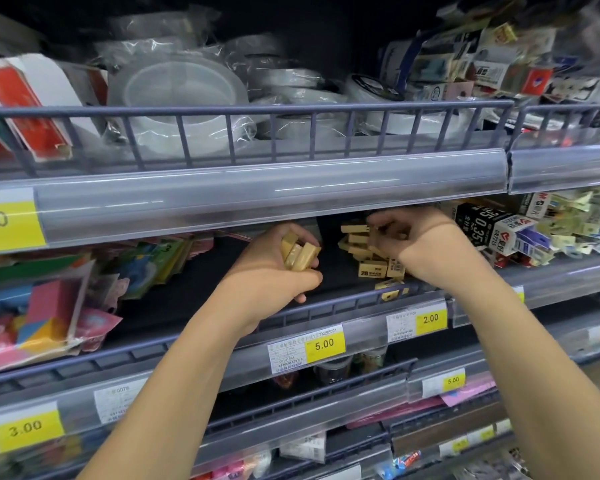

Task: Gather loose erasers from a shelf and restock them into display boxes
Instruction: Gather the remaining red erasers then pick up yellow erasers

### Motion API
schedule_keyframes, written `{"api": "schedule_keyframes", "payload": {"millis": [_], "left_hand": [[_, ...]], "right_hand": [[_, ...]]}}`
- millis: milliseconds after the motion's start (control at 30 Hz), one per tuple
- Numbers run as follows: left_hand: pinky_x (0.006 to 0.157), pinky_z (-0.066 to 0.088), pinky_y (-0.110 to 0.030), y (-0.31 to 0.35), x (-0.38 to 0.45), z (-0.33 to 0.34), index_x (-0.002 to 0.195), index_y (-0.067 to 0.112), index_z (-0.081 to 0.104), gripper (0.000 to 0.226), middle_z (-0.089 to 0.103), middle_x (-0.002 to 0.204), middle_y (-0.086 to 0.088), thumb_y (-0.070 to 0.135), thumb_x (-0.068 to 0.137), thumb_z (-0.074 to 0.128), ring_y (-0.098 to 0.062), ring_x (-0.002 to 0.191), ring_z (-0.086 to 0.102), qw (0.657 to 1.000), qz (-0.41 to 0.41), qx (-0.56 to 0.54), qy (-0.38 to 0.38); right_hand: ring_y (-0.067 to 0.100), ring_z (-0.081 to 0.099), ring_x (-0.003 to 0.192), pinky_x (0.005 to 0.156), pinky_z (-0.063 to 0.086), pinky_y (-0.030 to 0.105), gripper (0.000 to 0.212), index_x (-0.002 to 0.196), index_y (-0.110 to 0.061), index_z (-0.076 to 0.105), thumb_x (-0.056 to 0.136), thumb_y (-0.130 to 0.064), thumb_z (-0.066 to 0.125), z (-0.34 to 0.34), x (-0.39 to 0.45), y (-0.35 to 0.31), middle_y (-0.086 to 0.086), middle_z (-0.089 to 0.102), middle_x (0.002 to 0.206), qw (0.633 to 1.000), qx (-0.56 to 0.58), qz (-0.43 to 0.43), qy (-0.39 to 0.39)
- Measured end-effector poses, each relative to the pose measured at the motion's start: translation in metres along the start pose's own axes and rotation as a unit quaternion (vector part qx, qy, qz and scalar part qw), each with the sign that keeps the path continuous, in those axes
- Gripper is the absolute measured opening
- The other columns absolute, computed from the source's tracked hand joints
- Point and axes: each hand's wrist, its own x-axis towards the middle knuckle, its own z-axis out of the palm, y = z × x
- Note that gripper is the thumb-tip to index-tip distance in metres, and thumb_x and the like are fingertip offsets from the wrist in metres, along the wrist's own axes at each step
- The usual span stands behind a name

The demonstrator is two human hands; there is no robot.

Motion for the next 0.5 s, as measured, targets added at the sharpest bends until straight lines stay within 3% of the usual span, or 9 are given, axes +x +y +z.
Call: {"api": "schedule_keyframes", "payload": {"millis": [67,167,233,367,500], "left_hand": [[0.055,0.054,-0.02,0.001,0.0,0.001,0.092,0.037,0.067,0.039,0.074,0.084,0.012,0.01,0.076,0.089,0.0,0.069,0.068,1.0,-0.002,0.007,0.003],[0.071,0.06,-0.03,0.004,0.0,0.001,0.095,0.041,0.065,0.041,0.072,0.1,0.008,0.03,0.07,0.095,-0.007,0.088,0.07,0.999,-0.016,0.038,0.0],[0.075,0.059,-0.032,0.007,0.002,0.001,0.092,0.045,0.065,0.039,0.07,0.104,0.008,0.042,0.067,0.096,-0.011,0.091,0.067,0.999,-0.033,0.042,-0.001],[0.054,0.05,-0.015,0.01,0.002,0.002,0.085,0.048,0.067,0.028,0.065,0.096,0.007,0.048,0.071,0.092,-0.01,0.076,0.061,0.998,-0.056,-0.002,-0.009],[0.063,0.059,-0.022,0.011,0.003,0.003,0.086,0.044,0.07,0.025,0.068,0.097,0.005,0.042,0.072,0.092,-0.011,0.071,0.064,0.998,-0.067,-0.019,-0.001]], "right_hand": [[0.026,0.066,0.099,0.082,0.05,0.026,0.043,0.135,-0.034,0.059,0.094,-0.045,0.063,-0.009,0.007,0.01,0.006,0.067,0.124,0.985,-0.165,0.036,-0.046],[0.029,0.061,0.114,0.096,0.051,0.033,0.057,0.151,-0.038,0.038,0.097,-0.043,0.057,-0.01,0.012,0.016,0.004,0.049,0.151,0.953,-0.255,0.055,-0.155],[0.029,0.064,0.11,0.093,0.054,0.037,0.055,0.15,-0.038,0.038,0.098,-0.037,0.056,-0.008,0.014,0.016,0.005,0.049,0.151,0.951,-0.255,0.047,-0.17],[0.027,0.064,0.1,0.082,0.054,0.032,0.033,0.129,-0.036,0.057,0.097,-0.036,0.061,-0.007,0.015,0.018,0.006,0.063,0.129,0.963,-0.238,0.034,-0.125],[0.029,0.057,0.11,0.089,0.051,0.032,0.041,0.134,-0.036,0.055,0.094,-0.043,0.064,-0.01,0.019,0.015,0.006,0.062,0.132,0.961,-0.249,0.037,-0.113]]}}
